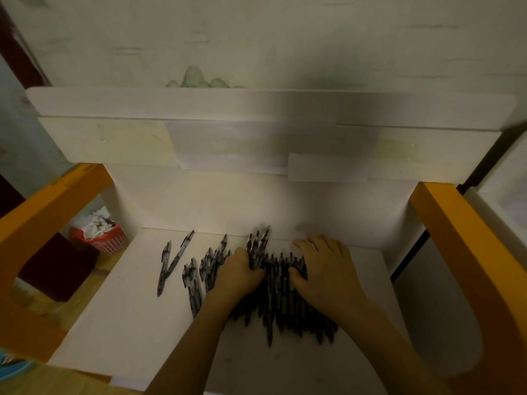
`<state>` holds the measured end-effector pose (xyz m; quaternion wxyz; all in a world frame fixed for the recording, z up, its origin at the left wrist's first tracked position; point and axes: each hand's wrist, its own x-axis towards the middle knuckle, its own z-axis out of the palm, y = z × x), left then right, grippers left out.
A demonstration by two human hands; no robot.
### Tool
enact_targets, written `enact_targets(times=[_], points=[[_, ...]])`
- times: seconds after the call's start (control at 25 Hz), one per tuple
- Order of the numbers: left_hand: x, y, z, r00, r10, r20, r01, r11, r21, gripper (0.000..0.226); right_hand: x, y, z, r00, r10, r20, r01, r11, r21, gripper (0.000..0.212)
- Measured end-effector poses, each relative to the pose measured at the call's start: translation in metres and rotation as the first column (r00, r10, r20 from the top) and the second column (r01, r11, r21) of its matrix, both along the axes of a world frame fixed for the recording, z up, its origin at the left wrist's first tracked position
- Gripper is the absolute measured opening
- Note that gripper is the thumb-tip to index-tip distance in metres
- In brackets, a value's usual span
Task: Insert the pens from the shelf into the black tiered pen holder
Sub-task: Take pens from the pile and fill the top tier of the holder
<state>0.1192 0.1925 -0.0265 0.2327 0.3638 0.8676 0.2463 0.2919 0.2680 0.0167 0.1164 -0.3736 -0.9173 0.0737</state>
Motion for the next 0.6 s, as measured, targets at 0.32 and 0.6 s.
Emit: enact_targets(times=[0.32,0.6], points=[[-0.004,-0.009,0.02,0.997,0.014,0.076,-0.026,0.986,0.167,0.028,-0.004,-0.008,0.014,1.0,-0.014,-0.022,0.015,0.999,0.047,0.053],[-0.008,-0.013,0.06,0.992,-0.096,0.08,0.069,0.956,0.286,0.014,-0.003,-0.015,0.043,0.996,-0.041,-0.084,0.048,0.995,0.087,0.064]])
